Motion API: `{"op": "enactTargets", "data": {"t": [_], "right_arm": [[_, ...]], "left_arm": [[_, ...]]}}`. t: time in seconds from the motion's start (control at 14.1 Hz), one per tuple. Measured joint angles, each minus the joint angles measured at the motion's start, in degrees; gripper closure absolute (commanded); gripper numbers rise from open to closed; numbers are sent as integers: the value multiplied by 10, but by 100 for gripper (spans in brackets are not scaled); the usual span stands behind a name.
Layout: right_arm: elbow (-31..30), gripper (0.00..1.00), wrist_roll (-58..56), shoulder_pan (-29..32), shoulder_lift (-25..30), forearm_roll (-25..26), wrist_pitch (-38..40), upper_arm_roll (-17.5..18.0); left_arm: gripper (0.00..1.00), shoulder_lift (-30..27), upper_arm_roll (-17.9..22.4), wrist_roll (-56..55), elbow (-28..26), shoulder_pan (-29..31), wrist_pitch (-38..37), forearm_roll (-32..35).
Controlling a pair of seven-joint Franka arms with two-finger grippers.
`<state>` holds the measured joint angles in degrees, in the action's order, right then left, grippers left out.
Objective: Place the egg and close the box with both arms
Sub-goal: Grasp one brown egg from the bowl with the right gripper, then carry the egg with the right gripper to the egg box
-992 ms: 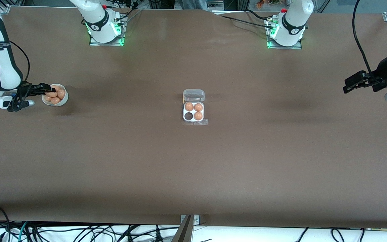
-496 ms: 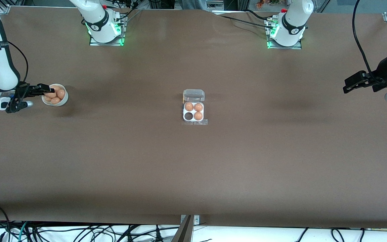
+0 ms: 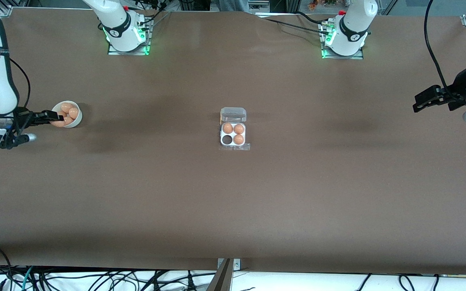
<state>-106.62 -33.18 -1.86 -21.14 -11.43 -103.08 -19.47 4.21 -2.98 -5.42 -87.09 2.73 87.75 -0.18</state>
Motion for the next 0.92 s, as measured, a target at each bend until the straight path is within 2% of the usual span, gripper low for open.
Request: {"op": "enactTargets", "data": {"t": [0.21,0.57,0.92], "right_arm": [[27,64,126,-87,0,-1,10,3],[67,64,405,-259,-4,-8,9,7],[148,64,584,-390,-78,-61,6,8]], "left_arm": [[0,0,0,0,0,0,0,0],[0,0,0,0,0,0,0,0],[0,0,0,0,0,0,0,0]]}}
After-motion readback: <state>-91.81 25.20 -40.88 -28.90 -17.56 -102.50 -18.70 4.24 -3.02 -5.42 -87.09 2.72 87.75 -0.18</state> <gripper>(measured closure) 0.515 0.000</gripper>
